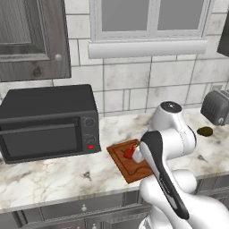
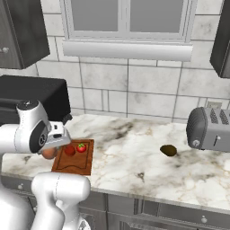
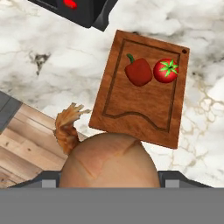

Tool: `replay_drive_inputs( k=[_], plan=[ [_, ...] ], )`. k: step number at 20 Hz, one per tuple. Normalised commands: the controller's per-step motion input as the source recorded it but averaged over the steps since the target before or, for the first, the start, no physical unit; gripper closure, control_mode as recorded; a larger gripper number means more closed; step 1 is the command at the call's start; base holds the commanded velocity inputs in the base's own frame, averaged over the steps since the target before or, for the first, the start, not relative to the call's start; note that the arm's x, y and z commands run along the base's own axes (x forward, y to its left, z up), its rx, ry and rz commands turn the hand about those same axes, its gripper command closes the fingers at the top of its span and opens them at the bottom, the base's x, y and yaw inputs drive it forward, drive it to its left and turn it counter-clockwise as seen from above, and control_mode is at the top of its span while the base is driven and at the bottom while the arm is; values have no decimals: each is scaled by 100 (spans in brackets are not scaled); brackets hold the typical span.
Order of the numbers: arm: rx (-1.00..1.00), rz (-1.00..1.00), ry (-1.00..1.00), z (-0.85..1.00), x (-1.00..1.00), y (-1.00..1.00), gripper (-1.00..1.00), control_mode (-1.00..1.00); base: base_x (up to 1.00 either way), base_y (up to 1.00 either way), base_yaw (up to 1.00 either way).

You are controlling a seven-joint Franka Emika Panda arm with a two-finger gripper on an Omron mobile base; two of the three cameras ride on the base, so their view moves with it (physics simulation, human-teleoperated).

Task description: Place the avocado, onion, tomato, and bell pepper on the cutting board.

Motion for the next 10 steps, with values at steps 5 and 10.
replay_drive_inputs(
  k=[5,10],
  plan=[
    [0,0,0,-49,0,0,100,-100,0,0,0],
    [0,1,0,-35,0,0,100,-100,0,0,0]
  ],
)
